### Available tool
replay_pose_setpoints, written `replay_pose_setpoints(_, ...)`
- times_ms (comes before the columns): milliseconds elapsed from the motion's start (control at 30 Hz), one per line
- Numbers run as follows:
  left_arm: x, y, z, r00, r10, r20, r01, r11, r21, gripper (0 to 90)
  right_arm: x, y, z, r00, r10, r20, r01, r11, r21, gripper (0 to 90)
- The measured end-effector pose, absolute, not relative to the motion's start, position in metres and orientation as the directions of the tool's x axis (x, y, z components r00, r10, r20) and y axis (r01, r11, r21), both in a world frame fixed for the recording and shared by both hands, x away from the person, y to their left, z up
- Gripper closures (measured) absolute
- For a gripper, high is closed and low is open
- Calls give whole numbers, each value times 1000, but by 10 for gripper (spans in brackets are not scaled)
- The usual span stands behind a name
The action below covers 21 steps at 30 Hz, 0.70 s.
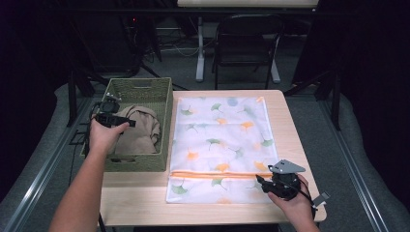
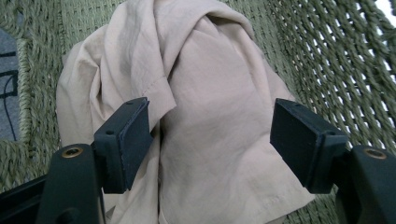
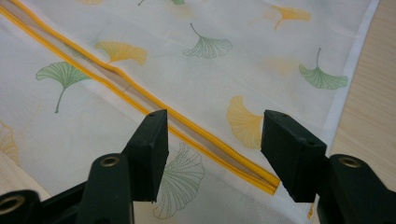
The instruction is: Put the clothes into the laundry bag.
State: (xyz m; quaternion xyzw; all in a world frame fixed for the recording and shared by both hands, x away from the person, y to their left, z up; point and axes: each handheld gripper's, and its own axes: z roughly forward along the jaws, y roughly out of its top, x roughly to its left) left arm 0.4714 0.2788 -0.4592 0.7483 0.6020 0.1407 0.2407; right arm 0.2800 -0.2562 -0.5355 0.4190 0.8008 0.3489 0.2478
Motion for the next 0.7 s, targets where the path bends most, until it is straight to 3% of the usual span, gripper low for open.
replay_pose_setpoints(700,488,276,-479,206,977,-49,866,-158,475,280,280,-256,-536,-530,841,-105,498,409,765,414)
